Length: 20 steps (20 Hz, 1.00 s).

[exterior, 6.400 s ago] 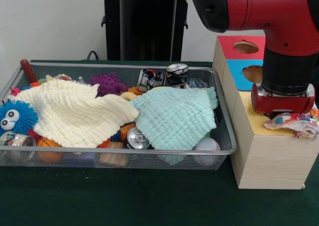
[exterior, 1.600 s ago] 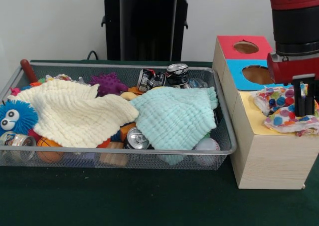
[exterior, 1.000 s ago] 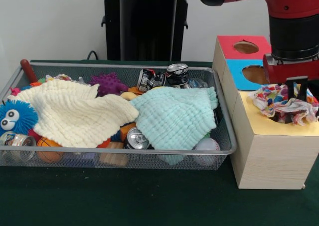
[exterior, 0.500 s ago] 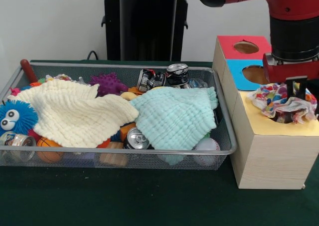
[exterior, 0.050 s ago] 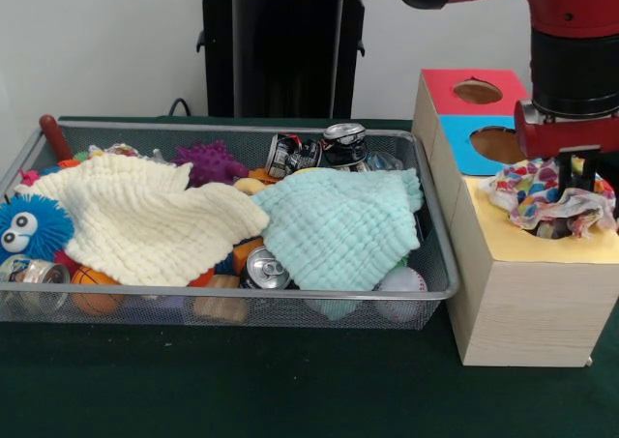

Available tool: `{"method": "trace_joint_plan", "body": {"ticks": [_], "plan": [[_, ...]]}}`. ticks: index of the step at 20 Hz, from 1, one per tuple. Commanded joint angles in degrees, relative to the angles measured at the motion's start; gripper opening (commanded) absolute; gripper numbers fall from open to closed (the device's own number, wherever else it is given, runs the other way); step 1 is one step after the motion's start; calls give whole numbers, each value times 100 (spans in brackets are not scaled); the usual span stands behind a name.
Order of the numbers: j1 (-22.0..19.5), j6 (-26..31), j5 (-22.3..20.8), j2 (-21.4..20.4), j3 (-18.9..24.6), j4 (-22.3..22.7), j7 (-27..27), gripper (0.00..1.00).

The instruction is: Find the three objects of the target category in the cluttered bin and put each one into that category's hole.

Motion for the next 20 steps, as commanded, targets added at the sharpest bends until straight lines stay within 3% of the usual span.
{"method": "trace_joint_plan", "body": {"ticks": [1,8,20], "plan": [[212,802,-373,342,-370,189,611,0],[539,621,-445,361,-923,71,810,0],[635,278,-367,654,-1215,-117,689,0]]}}
